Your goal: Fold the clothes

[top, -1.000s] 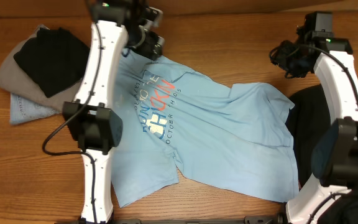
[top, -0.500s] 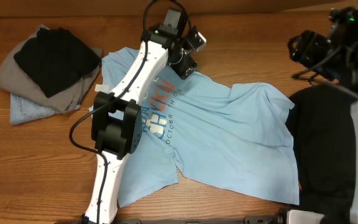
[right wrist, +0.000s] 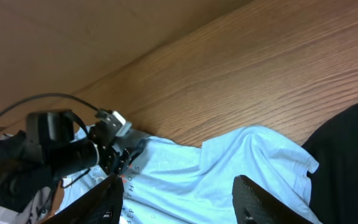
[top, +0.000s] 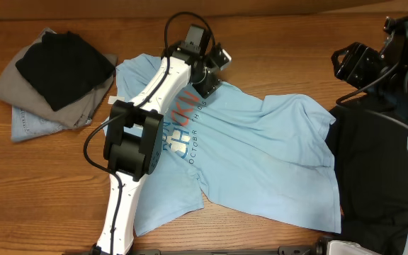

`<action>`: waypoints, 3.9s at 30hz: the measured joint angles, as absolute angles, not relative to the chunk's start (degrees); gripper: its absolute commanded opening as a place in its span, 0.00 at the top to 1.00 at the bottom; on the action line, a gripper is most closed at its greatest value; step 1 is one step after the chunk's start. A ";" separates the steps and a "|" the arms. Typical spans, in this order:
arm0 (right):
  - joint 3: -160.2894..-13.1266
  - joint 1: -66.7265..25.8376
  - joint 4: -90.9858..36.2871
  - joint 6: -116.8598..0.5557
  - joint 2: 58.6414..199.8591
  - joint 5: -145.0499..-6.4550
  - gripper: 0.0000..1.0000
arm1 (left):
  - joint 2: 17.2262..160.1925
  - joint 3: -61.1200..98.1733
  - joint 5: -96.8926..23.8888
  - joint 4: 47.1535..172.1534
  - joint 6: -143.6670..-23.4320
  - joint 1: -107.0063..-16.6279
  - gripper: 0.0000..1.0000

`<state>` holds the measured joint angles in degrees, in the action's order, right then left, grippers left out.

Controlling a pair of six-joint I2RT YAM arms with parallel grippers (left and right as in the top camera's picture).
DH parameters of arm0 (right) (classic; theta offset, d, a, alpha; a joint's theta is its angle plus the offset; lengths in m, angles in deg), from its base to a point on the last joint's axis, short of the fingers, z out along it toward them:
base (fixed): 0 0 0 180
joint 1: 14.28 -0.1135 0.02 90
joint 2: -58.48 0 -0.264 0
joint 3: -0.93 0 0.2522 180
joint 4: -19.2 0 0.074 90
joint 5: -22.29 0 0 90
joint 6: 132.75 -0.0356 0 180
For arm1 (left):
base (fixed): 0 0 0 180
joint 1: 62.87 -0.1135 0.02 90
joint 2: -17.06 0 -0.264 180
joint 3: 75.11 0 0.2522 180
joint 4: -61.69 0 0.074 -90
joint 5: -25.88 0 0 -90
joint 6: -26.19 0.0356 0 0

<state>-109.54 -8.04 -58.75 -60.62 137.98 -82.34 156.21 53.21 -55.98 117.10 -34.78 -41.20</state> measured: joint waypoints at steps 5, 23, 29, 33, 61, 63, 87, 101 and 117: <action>-109.54 -8.04 -59.10 -61.98 137.98 -82.34 0.41 | 156.19 50.79 -55.39 113.16 -34.69 -41.22 0.59; -109.54 -8.04 -62.29 -63.20 137.98 -82.04 0.37 | 156.28 55.18 -62.12 99.68 -51.52 -53.63 0.91; -108.34 -8.04 -61.94 -63.38 139.45 -81.40 0.34 | 156.28 60.34 -59.71 104.13 -53.64 -57.57 0.21; -105.65 -8.04 -61.85 -63.51 144.17 -80.99 0.34 | 156.30 64.08 -58.73 110.52 -54.47 -56.12 0.00; -65.39 -7.52 -42.05 -76.12 152.52 -76.51 0.41 | 139.38 104.62 -66.77 168.92 -56.17 -55.90 0.00; -63.27 -6.99 -38.92 -76.99 152.52 -76.46 0.41 | 137.37 104.75 -67.06 170.97 -56.74 -56.23 0.00; -62.61 -4.78 -51.71 -78.79 147.36 -71.20 0.94 | 107.63 79.51 -72.06 172.22 -63.98 -56.28 0.00; -69.85 -0.76 -62.07 -82.17 133.39 -59.28 0.86 | 106.84 53.08 -64.54 172.04 -66.93 -65.15 0.00; -69.85 -0.76 -59.71 -81.71 133.37 -58.50 0.85 | 106.84 11.07 -57.55 161.40 -71.98 -68.69 0.06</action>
